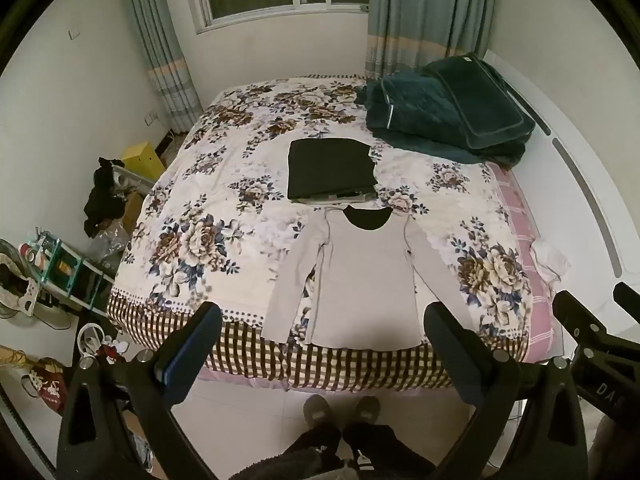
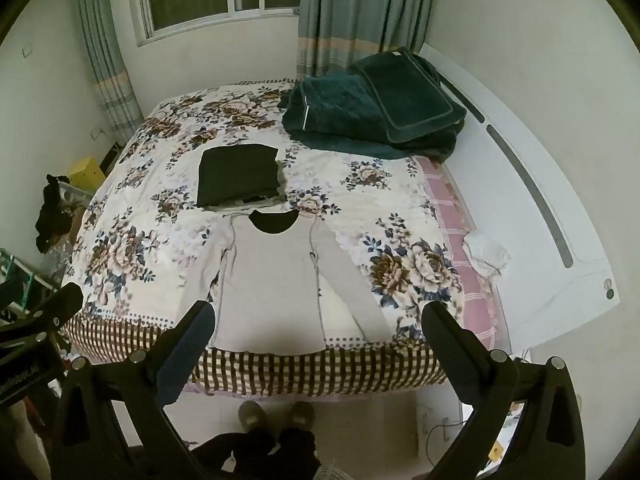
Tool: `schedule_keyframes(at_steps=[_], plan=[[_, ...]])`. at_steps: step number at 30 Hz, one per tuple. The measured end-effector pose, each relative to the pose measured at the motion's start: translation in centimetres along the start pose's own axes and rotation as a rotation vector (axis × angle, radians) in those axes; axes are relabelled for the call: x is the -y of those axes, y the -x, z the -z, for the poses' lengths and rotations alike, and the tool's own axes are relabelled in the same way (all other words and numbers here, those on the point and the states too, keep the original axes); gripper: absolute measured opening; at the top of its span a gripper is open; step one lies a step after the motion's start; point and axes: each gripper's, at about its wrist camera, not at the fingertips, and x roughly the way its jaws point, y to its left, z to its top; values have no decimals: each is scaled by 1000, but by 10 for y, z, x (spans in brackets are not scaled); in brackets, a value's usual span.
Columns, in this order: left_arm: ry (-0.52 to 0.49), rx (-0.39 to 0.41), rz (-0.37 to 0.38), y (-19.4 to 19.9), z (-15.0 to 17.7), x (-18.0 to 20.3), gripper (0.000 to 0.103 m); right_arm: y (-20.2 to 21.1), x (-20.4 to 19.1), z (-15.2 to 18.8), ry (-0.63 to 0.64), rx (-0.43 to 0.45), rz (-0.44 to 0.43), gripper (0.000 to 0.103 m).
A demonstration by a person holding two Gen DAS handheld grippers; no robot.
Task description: Fold small clothes
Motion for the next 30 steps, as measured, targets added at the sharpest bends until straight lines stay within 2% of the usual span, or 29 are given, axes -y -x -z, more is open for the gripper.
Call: schedule_keyframes(at_steps=[30], plan=[[6,3,-2,0,0,1,103,-2,-1,-5,5,-1,5,103]])
